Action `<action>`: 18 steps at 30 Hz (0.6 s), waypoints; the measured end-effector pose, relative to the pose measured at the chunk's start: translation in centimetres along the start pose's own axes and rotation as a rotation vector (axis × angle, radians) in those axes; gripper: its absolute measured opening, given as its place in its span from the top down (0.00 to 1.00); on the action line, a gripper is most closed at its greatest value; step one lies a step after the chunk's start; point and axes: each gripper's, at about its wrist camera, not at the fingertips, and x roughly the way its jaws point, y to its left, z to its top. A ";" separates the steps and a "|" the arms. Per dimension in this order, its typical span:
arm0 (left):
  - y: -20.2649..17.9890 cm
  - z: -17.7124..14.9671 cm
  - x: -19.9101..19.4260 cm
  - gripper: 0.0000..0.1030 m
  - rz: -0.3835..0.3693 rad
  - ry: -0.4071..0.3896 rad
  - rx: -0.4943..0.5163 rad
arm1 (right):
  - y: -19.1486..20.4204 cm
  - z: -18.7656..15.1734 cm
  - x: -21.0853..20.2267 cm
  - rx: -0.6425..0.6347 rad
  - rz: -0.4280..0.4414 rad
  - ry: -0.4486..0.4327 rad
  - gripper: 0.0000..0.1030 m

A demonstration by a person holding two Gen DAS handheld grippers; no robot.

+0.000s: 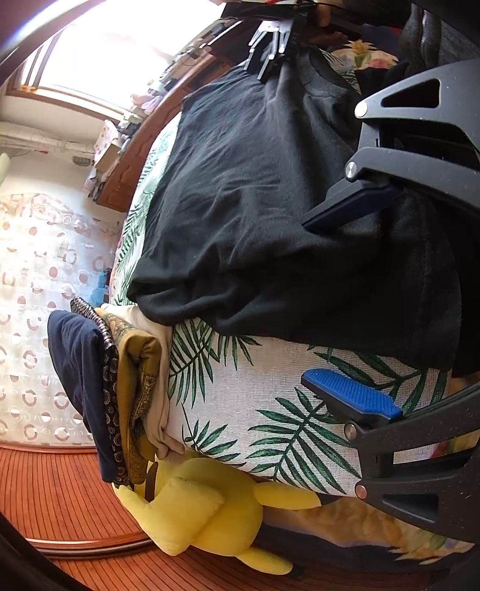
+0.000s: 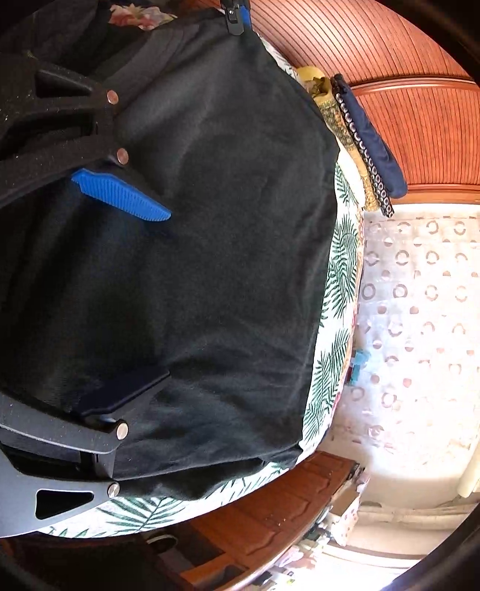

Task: Fold small clothes

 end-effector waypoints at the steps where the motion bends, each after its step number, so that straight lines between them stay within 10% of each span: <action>1: -0.1 -0.1 0.0 0.25 -0.003 -0.006 0.000 | 0.2 -0.1 -0.1 0.002 -0.012 -0.001 0.15; 6: -0.8 -0.2 0.0 0.47 -0.020 -0.013 0.019 | 0.5 -0.3 -0.2 -0.009 -0.070 -0.004 0.08; 10: -1.6 -0.2 0.3 0.87 -0.063 0.004 0.053 | -0.1 -0.4 0.1 0.039 -0.037 0.002 0.07; 18: -5.0 2.0 -3.0 0.91 -0.131 -0.091 0.118 | -0.5 -0.3 -0.4 0.010 -0.022 0.005 0.07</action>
